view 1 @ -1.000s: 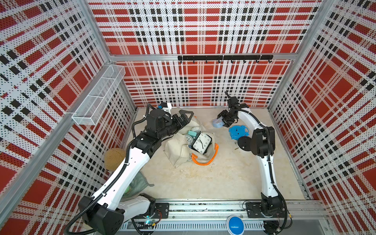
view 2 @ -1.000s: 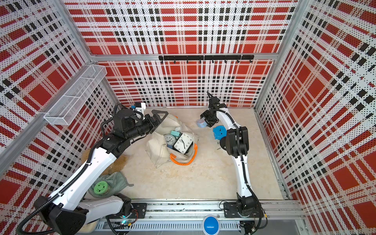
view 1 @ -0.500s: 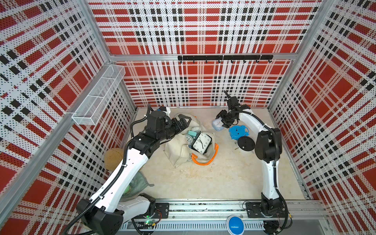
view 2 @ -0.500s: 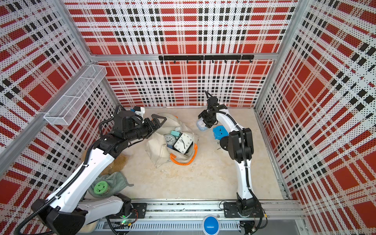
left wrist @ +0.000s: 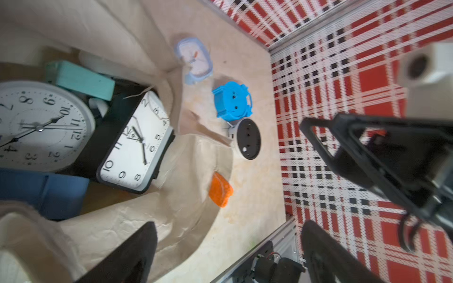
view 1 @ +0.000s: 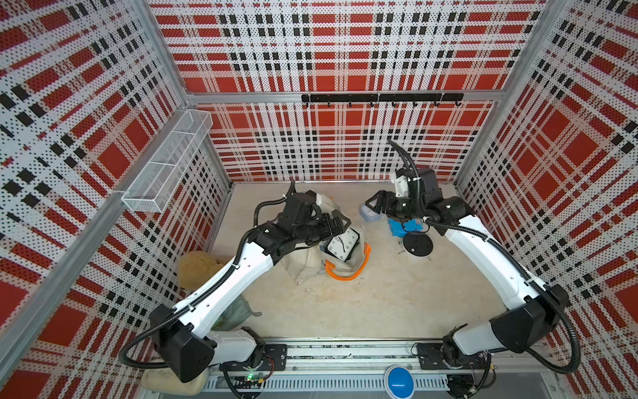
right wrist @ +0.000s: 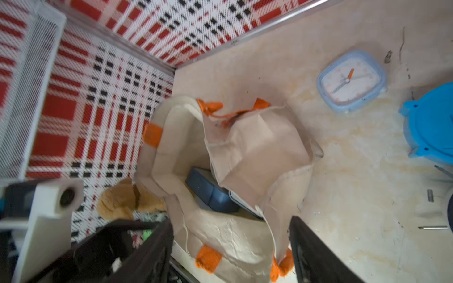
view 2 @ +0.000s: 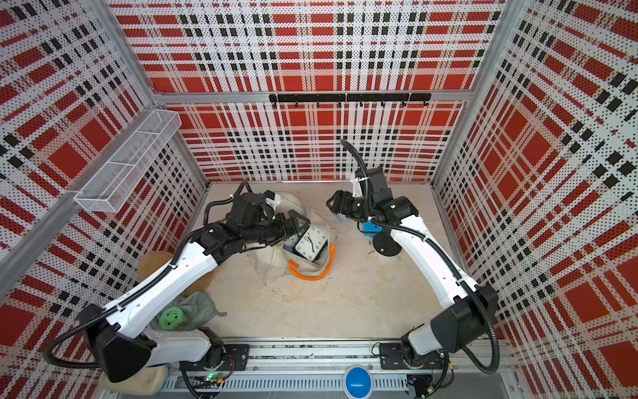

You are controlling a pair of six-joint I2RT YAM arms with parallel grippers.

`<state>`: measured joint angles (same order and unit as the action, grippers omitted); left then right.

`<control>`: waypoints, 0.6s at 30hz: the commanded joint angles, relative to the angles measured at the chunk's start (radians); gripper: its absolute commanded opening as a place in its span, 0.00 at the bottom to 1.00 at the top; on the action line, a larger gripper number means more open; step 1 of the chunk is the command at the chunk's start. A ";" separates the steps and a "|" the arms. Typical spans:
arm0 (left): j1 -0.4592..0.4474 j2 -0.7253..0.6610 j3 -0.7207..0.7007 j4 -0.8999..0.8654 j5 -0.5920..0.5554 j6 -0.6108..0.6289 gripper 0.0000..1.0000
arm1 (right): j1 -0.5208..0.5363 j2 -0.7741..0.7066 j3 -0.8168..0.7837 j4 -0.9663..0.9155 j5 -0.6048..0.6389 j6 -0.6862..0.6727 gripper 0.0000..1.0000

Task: Take the alarm clock out of the canvas bag
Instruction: Place the alarm at the center of the board, then pick up the alarm from the canvas bag.

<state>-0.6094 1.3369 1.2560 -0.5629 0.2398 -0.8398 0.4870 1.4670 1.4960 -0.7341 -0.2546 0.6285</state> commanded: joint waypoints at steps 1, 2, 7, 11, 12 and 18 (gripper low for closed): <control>0.011 0.057 -0.034 0.044 -0.021 0.014 0.91 | 0.044 0.011 -0.083 -0.037 0.063 -0.069 0.77; 0.013 0.075 -0.041 0.054 -0.025 0.013 0.90 | 0.061 0.024 -0.091 -0.026 0.067 -0.074 0.76; 0.027 0.131 -0.046 0.053 -0.061 0.014 0.86 | 0.108 0.127 -0.099 -0.014 0.126 -0.066 0.69; 0.053 0.133 -0.054 -0.003 -0.142 0.019 0.86 | 0.113 0.197 -0.098 -0.012 0.146 -0.052 0.57; 0.062 0.133 -0.059 -0.009 -0.152 0.022 0.86 | 0.114 0.205 -0.098 -0.013 0.149 -0.052 0.55; 0.092 0.174 -0.074 0.012 -0.125 0.092 0.91 | 0.114 0.207 -0.127 -0.012 0.174 -0.045 0.28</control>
<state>-0.5327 1.4723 1.1995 -0.5270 0.1398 -0.7990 0.5983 1.6882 1.3861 -0.7662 -0.1162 0.5797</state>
